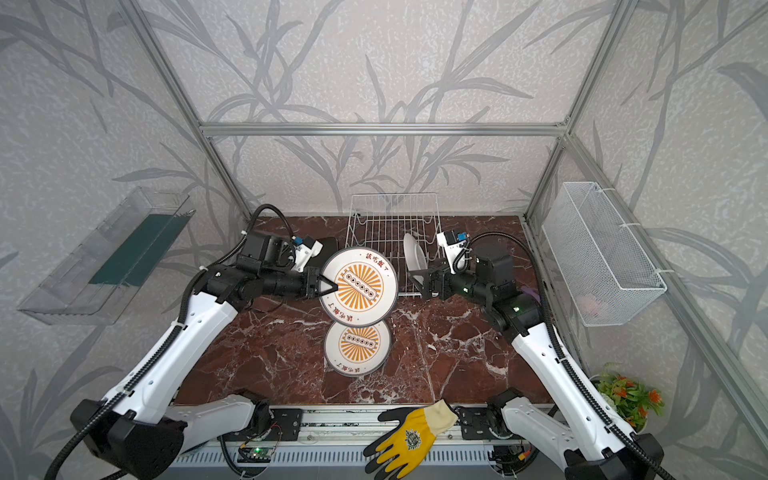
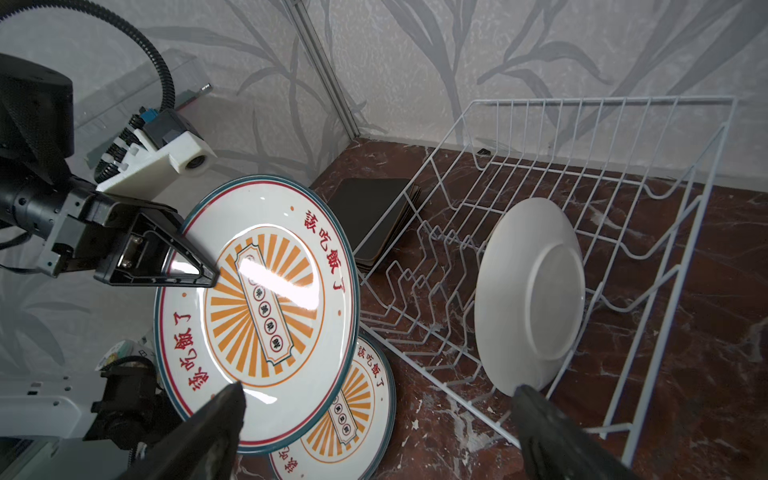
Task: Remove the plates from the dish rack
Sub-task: 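Lower the plate toward the stack with the left gripper while the right gripper withdraws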
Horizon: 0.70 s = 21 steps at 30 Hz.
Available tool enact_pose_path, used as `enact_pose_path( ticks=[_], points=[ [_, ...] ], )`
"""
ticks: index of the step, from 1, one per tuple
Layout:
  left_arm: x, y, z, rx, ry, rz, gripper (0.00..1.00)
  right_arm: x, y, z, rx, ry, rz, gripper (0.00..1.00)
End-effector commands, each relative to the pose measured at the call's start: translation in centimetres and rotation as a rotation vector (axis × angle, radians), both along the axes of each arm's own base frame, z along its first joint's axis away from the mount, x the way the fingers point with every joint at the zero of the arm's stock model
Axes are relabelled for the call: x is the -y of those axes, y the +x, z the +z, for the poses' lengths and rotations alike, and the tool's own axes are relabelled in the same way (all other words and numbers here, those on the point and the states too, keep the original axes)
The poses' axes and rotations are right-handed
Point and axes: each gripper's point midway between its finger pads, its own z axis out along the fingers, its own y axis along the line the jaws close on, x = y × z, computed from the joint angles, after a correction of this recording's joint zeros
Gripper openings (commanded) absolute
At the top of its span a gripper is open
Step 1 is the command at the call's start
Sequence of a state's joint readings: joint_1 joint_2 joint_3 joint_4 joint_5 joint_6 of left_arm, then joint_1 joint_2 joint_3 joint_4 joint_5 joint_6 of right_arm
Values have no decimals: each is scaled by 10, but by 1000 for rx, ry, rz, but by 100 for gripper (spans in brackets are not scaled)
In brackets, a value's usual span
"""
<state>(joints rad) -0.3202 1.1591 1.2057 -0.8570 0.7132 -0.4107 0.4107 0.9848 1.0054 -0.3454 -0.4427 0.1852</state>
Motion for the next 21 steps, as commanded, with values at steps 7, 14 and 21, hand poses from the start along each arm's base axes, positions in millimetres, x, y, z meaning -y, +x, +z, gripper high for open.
enact_pose_path(
  ticks=[7, 14, 21],
  points=[
    [-21, -49, -56, -160, 54, 50, 0, -12, -9, -20, 88, -193, 65, 99],
    [-23, -55, -91, -238, 22, 126, 0, -16, -5, -20, 94, -209, 57, 99],
    [-17, -54, -118, -300, -9, 138, 0, -14, -3, -20, 90, -211, 36, 99]
  ],
)
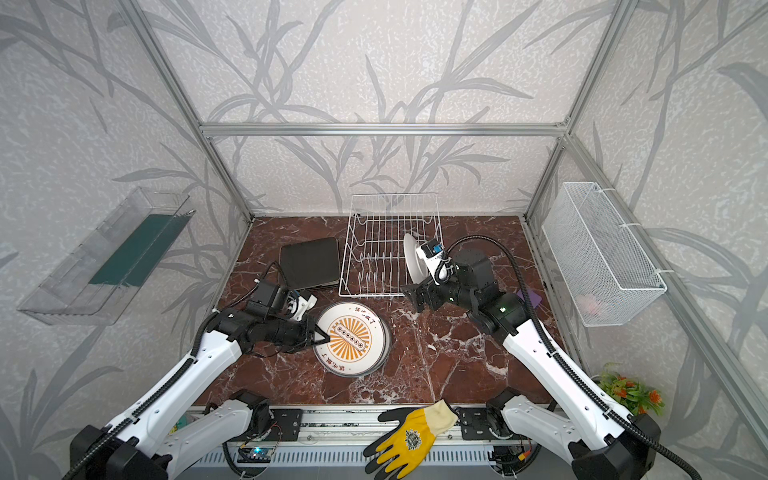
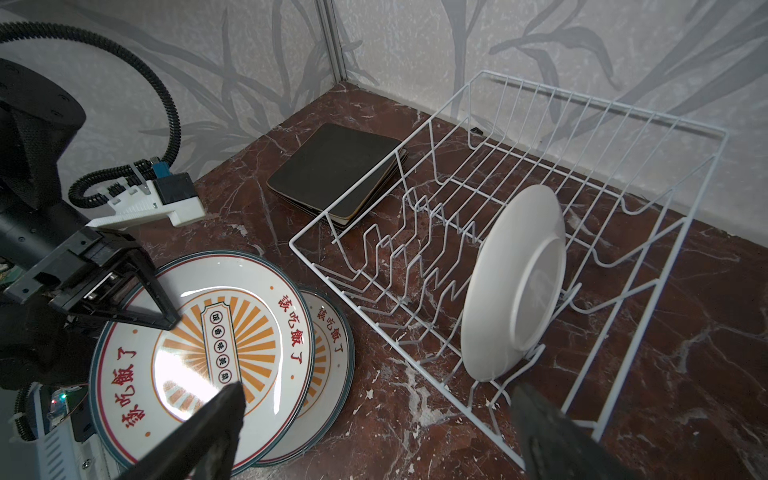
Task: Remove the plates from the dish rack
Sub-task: 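Lower the plate toward the stack with the left gripper while the right gripper withdraws, then set the patterned plate flat onto the sunburst plate stack with the left gripper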
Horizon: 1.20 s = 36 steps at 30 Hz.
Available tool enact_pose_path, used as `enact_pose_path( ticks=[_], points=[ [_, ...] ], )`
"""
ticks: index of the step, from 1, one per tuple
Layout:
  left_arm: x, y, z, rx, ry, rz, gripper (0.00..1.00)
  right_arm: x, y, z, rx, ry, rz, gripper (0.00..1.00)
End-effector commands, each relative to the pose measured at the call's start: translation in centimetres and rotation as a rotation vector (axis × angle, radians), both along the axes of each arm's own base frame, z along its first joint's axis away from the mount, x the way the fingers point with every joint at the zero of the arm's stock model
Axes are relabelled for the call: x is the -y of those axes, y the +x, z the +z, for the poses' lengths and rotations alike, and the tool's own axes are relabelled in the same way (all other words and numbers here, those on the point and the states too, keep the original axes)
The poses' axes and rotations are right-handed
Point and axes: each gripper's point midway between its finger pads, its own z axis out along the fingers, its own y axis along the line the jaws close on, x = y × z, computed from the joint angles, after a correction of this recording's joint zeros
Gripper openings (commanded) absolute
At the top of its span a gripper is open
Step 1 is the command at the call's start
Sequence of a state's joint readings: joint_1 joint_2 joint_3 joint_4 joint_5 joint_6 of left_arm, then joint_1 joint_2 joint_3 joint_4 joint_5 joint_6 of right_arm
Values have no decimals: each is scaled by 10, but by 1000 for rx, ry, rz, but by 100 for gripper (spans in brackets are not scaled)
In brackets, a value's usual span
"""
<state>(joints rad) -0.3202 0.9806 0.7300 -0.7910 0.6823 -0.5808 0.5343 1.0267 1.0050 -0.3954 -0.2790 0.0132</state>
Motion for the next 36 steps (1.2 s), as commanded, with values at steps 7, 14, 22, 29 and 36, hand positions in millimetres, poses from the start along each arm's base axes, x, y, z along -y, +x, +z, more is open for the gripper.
enact_pose_path(
  ticks=[7, 14, 22, 29, 36],
  points=[
    [15, 15, -10, -9, -75, -11, 0, 3, 3, 7, 26, -16, -25, 99],
    [18, 20, -24, -24, -75, -26, 0, 2, 4, 6, 24, -21, -22, 99],
    [23, 24, -41, -67, -78, -51, 0, 0, 7, 1, 16, -17, -22, 99],
    [20, 24, -54, -104, -47, -40, 0, -1, 7, 1, 11, -16, -20, 99],
    [11, 21, -59, -133, 13, -23, 3, -3, 8, 0, 7, -11, -13, 99]
  ],
)
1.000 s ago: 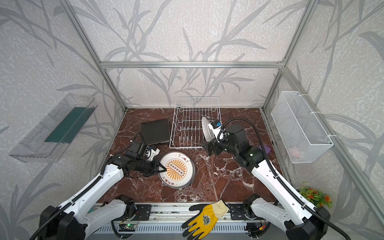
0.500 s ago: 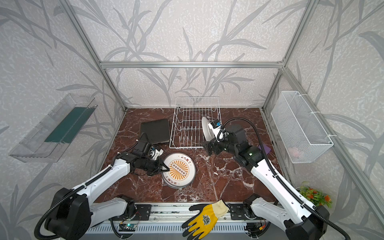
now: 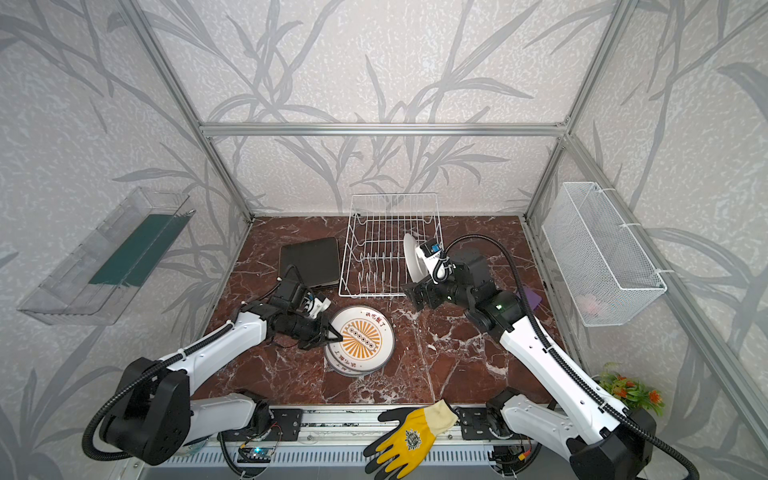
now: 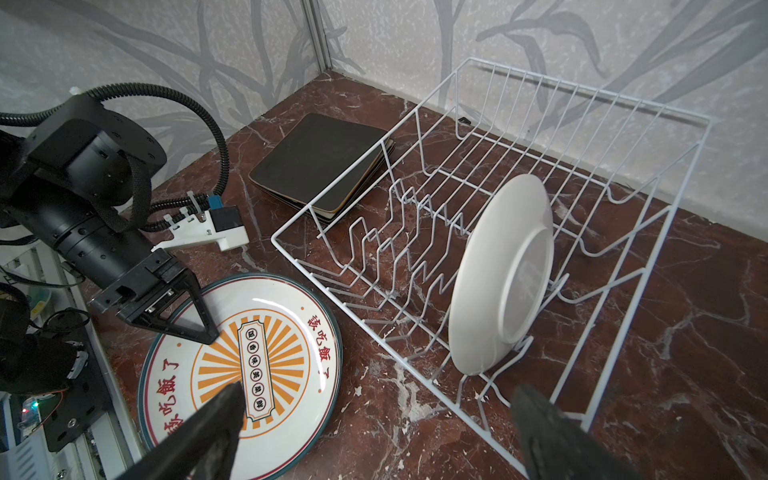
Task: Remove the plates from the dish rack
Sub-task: 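Set the patterned plate flat onto the sunburst plate stack with the left gripper, then open the left gripper and move it back to the rack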
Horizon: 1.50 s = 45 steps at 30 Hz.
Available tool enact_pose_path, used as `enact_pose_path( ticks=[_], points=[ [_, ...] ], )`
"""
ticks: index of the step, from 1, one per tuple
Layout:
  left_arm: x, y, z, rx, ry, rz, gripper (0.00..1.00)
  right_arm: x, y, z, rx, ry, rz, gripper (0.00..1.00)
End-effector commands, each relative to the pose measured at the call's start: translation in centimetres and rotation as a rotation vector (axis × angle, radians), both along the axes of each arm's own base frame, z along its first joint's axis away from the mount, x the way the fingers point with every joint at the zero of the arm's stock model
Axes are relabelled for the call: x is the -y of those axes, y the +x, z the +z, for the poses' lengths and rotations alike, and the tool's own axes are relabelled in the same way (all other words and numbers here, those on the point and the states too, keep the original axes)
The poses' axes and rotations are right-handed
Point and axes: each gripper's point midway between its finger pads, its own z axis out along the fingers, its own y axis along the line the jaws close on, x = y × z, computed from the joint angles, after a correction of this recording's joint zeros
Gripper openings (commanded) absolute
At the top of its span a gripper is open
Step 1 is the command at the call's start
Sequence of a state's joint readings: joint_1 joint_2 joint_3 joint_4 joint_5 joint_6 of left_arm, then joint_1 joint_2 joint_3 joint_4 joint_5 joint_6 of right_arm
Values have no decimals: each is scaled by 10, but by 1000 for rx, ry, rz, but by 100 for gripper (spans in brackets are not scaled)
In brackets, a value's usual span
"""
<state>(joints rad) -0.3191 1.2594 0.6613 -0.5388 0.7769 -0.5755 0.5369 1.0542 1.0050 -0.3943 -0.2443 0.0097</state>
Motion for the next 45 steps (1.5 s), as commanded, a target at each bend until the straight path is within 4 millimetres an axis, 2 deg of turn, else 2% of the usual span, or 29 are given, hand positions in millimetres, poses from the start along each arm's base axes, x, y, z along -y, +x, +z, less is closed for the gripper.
enact_pose_path(
  ticks=[1, 3, 6, 13, 21, 27, 30, 38, 43, 45],
  points=[
    [-11, -2, -8, -24, 76, 17, 4, -5, 1, 10, 19, 20, 15, 99],
    [-13, -3, -7, -27, 81, 27, 8, -6, 1, 10, 20, 21, 17, 99],
    [-14, -2, -8, -36, 66, 57, 19, -6, 2, 9, 18, 21, 17, 99],
    [-20, -2, -15, -54, 89, 85, 34, -7, 1, 11, 22, 28, 22, 99],
    [-26, -1, -22, -82, 126, 106, 44, -6, 0, 13, 25, 26, 21, 99],
    [-34, -4, -27, -100, 161, 139, 57, -5, 1, 13, 28, 21, 20, 99],
    [-38, -1, -26, -88, 182, 160, 61, -6, 1, 13, 28, 21, 19, 99],
    [-42, 3, -17, -60, 196, 172, 80, -6, 1, 12, 25, 19, 19, 99],
    [-55, 11, -4, -11, 279, 189, 85, -5, 0, 14, 31, 19, 21, 99],
    [-62, 18, 7, 26, 321, 193, 87, -4, 0, 14, 36, 16, 17, 99]
  ],
)
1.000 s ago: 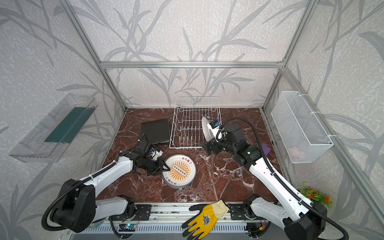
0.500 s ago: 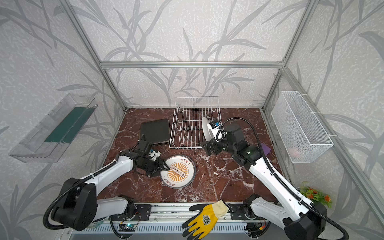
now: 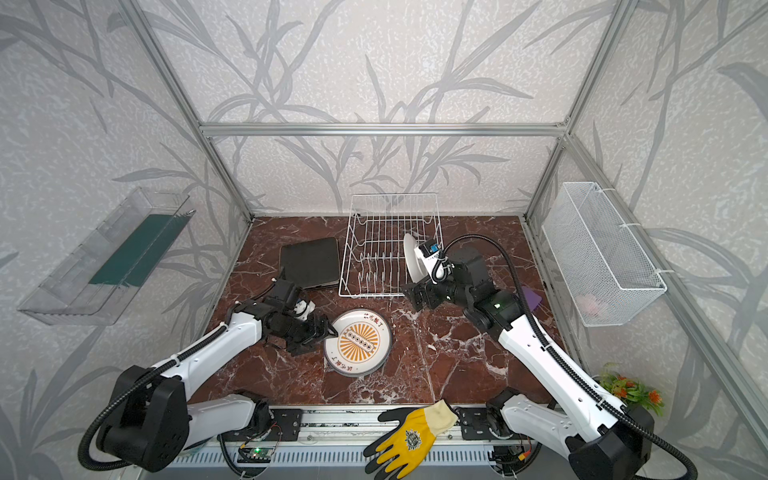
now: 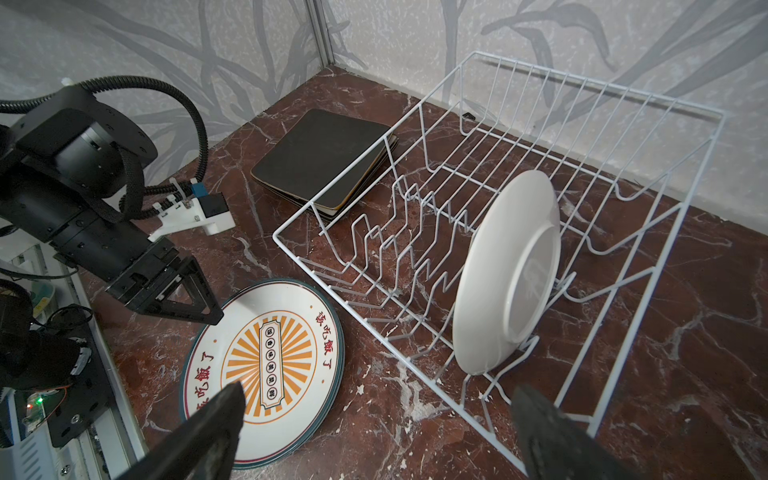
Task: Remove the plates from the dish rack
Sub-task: 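Open the left gripper and move it back to the rack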
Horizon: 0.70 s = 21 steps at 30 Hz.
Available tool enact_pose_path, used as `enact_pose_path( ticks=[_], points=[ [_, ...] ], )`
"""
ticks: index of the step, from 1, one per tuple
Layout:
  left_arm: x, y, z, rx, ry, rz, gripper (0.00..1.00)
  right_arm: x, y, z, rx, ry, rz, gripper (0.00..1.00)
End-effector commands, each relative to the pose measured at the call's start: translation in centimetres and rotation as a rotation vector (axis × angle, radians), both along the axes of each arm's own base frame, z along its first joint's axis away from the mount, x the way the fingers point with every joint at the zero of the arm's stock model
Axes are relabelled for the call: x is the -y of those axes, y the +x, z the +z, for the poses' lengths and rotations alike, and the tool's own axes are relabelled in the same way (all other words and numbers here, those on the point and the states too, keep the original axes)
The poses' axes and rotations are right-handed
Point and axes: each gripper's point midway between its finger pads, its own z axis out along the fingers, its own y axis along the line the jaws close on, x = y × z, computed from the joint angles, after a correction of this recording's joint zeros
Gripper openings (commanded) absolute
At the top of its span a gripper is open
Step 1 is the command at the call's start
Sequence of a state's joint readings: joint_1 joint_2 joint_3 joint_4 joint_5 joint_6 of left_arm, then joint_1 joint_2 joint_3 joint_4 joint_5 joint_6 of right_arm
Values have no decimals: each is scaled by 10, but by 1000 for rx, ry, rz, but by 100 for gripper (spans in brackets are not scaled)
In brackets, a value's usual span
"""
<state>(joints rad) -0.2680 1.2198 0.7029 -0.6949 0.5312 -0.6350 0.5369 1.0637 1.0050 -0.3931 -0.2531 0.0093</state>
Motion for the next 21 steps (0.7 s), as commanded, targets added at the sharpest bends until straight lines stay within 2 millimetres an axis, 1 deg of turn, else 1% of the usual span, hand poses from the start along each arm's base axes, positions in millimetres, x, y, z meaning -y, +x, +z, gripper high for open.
enact_pose_path(
  ticks=[1, 3, 7, 8, 9, 11, 13, 17, 21],
  points=[
    [-16, 14, 25, 79, 100, 8, 88, -1, 0, 16, 45, 14, 4, 99],
    [-19, 20, 40, 118, 118, 6, 89, 2, 0, 17, 48, 7, -8, 99],
    [-20, 38, 75, 228, 123, 16, 91, 6, -1, 19, 69, 5, -27, 99],
    [-19, 42, 84, 258, 119, 21, 92, 8, -1, 19, 72, 6, -33, 99],
    [-19, 46, 92, 285, 115, 26, 96, 9, -1, 19, 75, 5, -40, 99],
    [-17, 55, 111, 349, 106, 23, 98, 13, -1, 18, 79, -1, -60, 99],
    [-12, 63, 130, 398, 86, 3, 98, 17, 0, 17, 78, -7, -81, 99],
    [1, 81, 161, 461, 45, -45, 98, 25, 3, 21, 78, -18, -128, 99],
    [14, 98, 184, 514, 9, -75, 98, 36, 5, 24, 81, -29, -191, 99]
  ],
)
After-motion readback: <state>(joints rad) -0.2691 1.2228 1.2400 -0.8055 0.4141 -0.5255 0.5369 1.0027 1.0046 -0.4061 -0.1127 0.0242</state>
